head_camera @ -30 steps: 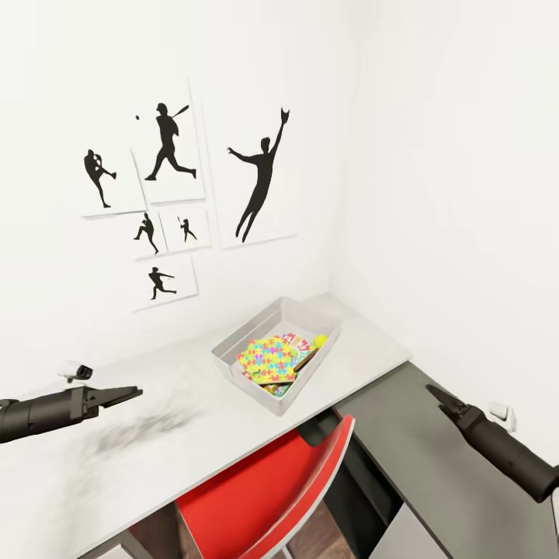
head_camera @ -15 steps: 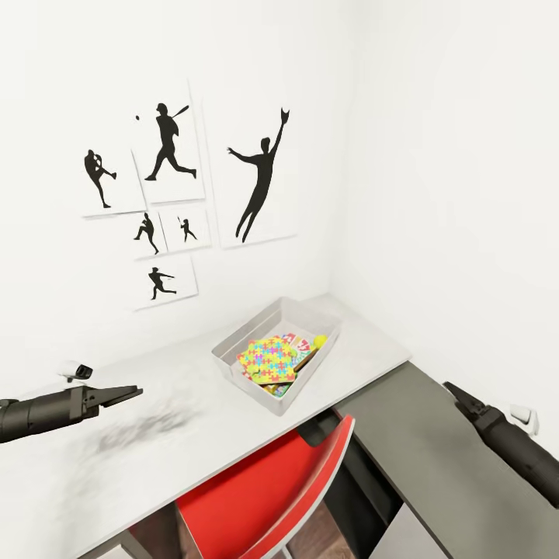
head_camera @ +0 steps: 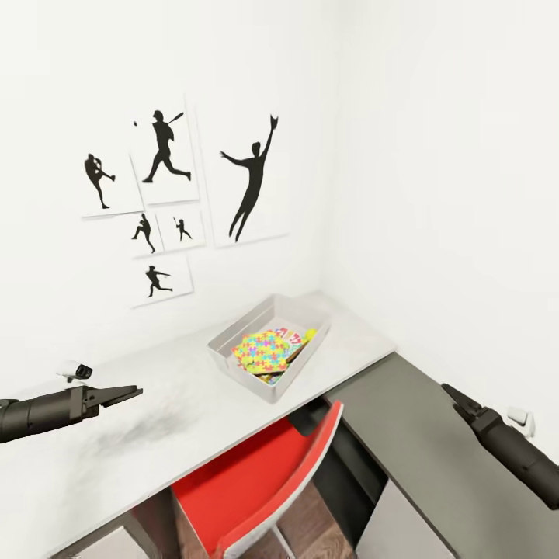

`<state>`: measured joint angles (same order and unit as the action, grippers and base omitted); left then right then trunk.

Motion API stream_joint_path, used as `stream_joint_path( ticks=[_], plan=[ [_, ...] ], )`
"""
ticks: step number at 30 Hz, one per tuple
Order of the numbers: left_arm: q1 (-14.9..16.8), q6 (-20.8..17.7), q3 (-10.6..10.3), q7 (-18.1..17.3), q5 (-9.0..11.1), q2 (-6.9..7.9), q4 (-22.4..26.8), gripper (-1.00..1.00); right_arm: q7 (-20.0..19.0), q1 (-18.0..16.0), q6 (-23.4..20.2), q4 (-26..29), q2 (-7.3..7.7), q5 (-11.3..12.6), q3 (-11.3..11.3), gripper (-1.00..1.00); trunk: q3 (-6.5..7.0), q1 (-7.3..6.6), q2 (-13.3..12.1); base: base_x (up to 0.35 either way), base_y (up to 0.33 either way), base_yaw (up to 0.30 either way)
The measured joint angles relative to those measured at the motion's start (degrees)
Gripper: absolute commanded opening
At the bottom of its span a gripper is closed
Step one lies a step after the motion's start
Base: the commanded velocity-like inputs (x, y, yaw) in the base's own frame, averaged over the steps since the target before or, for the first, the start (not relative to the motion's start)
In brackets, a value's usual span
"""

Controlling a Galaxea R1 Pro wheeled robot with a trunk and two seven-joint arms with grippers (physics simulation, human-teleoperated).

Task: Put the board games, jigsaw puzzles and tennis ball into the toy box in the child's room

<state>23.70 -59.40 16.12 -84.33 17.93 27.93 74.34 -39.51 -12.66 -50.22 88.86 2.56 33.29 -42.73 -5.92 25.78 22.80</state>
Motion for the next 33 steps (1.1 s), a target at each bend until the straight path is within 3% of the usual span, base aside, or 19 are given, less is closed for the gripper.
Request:
stream_joint_path(
  ticks=[21,33],
  plan=[
    [0.0,0.0,0.2,-0.1,0.1,0.09,0.1,1.00,0.7,0.0,0.2,0.0,-0.26,-0.3,0.5,1.00,1.21,0.00,0.0,-0.252,0.000,-0.009],
    [0.0,0.0,0.2,-0.1,0.1,0.22,0.2,1.00,0.4,0.0,3.0,0.0,-0.26,-0.1,2.8,1.00,1.22,-0.01,0.0,-0.113,0.000,-0.006]
  ],
)
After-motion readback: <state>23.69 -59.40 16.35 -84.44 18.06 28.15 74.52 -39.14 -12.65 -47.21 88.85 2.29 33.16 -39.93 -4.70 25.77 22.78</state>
